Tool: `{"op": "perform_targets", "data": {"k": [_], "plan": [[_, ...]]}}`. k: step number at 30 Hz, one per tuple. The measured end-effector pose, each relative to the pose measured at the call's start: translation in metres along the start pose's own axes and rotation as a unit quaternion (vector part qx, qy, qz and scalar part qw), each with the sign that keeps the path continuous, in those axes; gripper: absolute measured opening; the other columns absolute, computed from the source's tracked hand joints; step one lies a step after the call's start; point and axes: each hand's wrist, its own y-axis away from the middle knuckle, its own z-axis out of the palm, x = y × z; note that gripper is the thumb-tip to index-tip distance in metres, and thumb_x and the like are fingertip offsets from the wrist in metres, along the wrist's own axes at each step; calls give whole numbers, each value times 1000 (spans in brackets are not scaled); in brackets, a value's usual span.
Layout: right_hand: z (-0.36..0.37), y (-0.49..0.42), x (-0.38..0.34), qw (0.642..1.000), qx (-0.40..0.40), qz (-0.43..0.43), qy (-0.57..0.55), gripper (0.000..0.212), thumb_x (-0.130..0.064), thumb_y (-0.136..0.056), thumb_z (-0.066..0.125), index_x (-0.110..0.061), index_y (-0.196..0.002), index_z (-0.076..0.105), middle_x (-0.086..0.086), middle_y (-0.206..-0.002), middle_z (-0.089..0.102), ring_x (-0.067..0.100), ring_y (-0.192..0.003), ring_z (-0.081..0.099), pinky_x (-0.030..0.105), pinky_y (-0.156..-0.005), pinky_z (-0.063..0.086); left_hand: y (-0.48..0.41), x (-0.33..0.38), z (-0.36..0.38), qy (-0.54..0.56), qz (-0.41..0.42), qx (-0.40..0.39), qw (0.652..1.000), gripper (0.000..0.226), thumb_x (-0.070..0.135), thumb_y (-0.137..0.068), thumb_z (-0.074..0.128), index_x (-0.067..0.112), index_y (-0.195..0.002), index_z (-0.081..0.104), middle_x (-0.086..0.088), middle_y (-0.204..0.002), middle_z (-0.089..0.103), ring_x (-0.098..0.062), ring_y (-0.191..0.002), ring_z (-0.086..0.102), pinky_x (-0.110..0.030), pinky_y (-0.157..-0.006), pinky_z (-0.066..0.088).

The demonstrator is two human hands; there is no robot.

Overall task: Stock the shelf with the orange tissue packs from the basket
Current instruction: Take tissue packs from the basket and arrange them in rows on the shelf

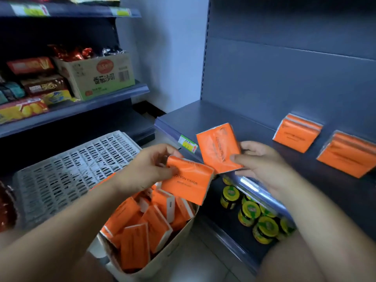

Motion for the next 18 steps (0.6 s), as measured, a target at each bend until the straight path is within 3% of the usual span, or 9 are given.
{"op": "perform_targets", "data": {"k": [4,6,10,14,18], "plan": [[-48,34,-1,997,73,-29,-12,22,-6,-93,69,-16,-113,72,1,-102,79,20,-99,75,46,-92,60,-11,26,40,16,33,8,999,30,-5,-80,77,7,-106,70,-17,-99,74,-19,-80,68,-29,-66,57],[-74,53,-3,993,113,-43,-17,24,-8,-94,69,-18,-115,72,0,-103,79,20,-102,74,43,-90,60,-17,39,64,31,51,21,998,28,-10,-84,76,5,-107,70,-9,-98,77,-16,-81,69,-22,-65,56],[-124,93,3,984,168,-64,-9,26,-9,-94,67,-23,-115,72,-3,-104,79,17,-103,73,39,-90,58,-31,69,121,78,109,8,991,31,9,-77,75,14,-107,69,-10,-106,77,-19,-90,70,-33,-80,57],[-178,137,16,972,222,-69,10,35,-9,-93,69,-26,-123,70,-2,-105,79,21,-104,74,41,-92,59,-44,100,200,116,152,-47,980,28,4,-76,71,15,-101,66,5,-96,75,-12,-90,69,-27,-81,56],[-234,187,34,958,276,-68,40,35,-7,-91,70,-35,-113,75,-4,-103,79,18,-101,74,37,-90,57,-50,131,285,113,172,-102,973,27,7,-77,73,17,-101,69,3,-94,73,-13,-87,66,-28,-80,54]]}}
